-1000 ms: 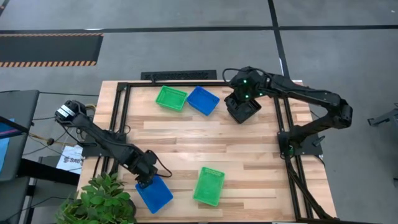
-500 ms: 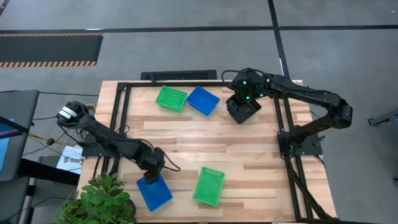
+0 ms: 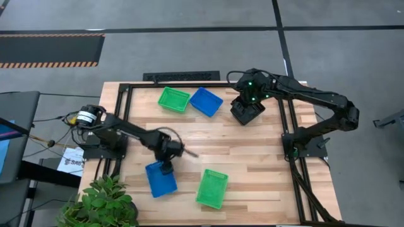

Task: Stack baskets by color
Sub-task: Stack the bottom blue bin on the top blue bins

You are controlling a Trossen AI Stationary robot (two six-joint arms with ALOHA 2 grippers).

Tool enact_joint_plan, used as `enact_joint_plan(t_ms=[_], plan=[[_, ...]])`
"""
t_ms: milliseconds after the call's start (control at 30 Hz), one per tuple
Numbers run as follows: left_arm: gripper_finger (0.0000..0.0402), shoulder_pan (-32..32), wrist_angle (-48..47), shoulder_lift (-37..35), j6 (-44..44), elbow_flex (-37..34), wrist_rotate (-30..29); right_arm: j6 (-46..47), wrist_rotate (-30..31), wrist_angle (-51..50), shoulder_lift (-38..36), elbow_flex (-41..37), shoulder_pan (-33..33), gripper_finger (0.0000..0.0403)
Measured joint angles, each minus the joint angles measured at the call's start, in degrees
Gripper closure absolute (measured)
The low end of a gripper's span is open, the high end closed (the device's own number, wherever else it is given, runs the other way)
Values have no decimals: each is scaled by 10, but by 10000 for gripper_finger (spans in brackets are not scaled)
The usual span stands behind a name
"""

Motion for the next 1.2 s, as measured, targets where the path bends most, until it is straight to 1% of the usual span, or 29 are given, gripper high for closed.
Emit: enact_joint_plan(t_ms=[100,133,167,267,367,400,533,600,667,733,833,900,1033,1133,1200], plan=[[128,41,34,-6,30,27,-122,0,0,3,-4,0,0,324],[128,55,43,-12,39,36,-148,0,0,0,-4,0,-1,324],[128,69,60,-13,49,46,-160,0,0,0,-5,0,-1,324],[128,116,120,-2,67,68,-148,0,0,-1,-7,0,-3,324],[128,166,177,-3,47,97,-145,3,0,-2,-8,0,-3,324],[128,179,181,-4,41,109,-143,6,0,-4,-9,0,-3,324],[128,214,139,-18,27,167,-83,40,0,-17,-5,-3,-2,324],[128,222,124,-34,27,206,-71,58,0,-26,-2,-7,-1,324],[128,225,90,-48,27,249,-80,75,7,-22,10,-6,12,324],[128,228,35,-60,27,298,-97,88,17,-23,23,-8,24,321],[128,232,-34,-81,33,374,-127,96,30,5,53,-6,59,305],[128,233,-75,-94,43,424,-150,100,43,15,81,-7,78,286],[128,232,-127,-113,46,499,-201,114,47,82,144,-7,110,238],[128,231,-143,-133,46,532,-231,129,47,119,187,-7,130,204],[128,231,-153,-146,42,545,-239,134,47,127,207,-7,144,189]])
